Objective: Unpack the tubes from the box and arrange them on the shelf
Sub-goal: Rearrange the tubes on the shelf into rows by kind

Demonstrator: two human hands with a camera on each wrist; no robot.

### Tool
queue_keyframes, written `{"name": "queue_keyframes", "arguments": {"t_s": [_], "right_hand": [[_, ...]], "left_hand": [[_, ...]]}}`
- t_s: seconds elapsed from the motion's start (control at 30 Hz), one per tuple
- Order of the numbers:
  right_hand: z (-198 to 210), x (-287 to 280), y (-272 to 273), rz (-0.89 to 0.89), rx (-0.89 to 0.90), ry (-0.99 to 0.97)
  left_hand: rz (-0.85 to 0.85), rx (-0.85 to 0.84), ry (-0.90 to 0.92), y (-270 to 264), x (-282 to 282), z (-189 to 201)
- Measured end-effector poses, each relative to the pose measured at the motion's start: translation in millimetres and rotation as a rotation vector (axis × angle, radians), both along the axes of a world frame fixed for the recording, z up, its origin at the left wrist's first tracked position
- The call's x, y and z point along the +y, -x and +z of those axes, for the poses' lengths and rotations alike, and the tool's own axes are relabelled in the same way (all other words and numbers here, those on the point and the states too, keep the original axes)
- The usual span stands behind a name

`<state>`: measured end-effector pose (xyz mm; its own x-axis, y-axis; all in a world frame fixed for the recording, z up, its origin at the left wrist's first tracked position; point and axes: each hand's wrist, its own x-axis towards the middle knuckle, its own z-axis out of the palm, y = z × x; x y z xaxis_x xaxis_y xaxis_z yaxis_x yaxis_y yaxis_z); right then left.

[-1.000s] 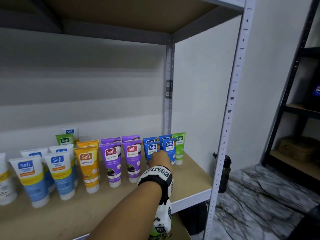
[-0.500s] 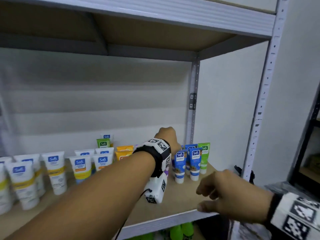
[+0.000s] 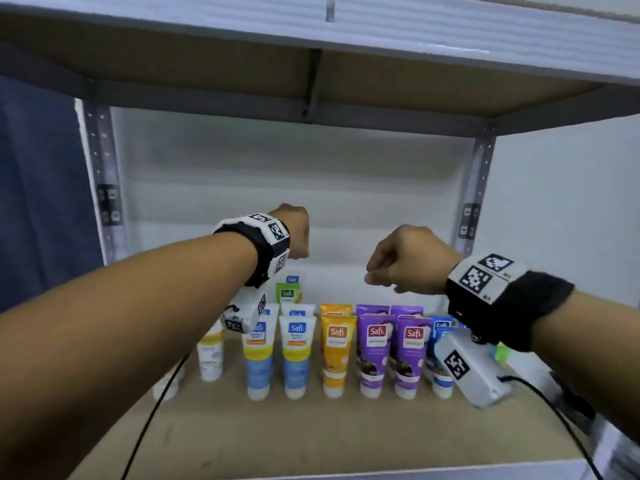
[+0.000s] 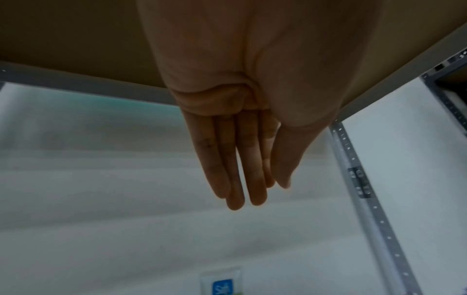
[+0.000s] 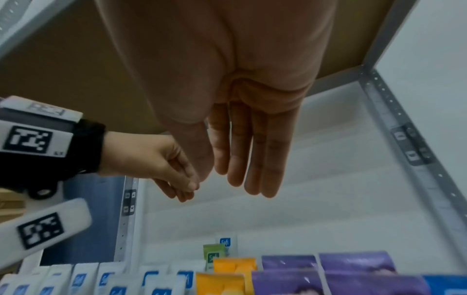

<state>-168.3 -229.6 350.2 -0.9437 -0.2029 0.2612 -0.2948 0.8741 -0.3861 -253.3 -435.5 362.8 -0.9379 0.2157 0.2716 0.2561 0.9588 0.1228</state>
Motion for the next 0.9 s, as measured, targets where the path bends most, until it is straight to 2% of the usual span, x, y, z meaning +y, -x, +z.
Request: {"name": "queue_keyframes", "arguments": {"t_s": [0.1,0.3,0.57,0.77,0.9], "right_hand": [[5.1,-15.7,35.6,-0.022,-0.030,0.057],[6.7,-50.6,100.4,-0.018,-0.085,-0.002],[-9.9,-90.9,185.0,0.001,-0.154,-0.244],[-20.8,-115.4,234.1,0.068,-0.293,-0.300],[-31.6,-129.1,255.2,0.096,-0.364,-0.381]], "left_hand": [[0.014,-0.052,0.024,13.9,-19.3,-1.5],[-0.015,-0.115,0.087,47.0,-30.0,-17.3],[-0.053,-0.240,0.140,92.9,-40.2,-26.0],[-0.122,-0.409,0.205,117.0,-41.6,-30.0],[-0.175,-0.447,0.233,127.1,-42.0,-40.5]]}}
